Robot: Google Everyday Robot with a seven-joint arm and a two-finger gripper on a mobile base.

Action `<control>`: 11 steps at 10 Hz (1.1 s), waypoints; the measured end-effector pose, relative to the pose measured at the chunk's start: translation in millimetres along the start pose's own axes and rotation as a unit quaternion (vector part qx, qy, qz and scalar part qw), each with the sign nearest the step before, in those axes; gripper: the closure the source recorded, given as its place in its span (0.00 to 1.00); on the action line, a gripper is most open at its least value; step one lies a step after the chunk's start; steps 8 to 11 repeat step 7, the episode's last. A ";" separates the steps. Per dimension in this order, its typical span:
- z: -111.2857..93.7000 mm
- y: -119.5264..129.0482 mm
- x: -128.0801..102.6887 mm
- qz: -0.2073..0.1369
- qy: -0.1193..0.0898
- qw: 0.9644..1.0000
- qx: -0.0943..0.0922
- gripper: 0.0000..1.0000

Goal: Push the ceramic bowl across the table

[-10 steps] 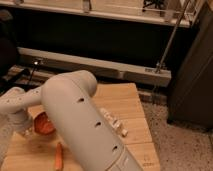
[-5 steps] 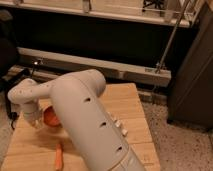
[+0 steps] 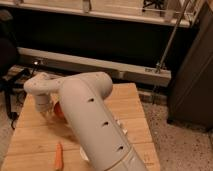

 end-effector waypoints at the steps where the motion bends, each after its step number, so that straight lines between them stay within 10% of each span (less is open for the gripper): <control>1: -1.5 -16.3 -0.2 0.012 -0.003 1.000 -0.001 1.00; 6: -22.6 -84.6 24.8 0.074 -0.030 0.997 -0.001 1.00; 11: -27.0 -91.3 27.6 0.081 -0.039 0.996 -0.005 1.00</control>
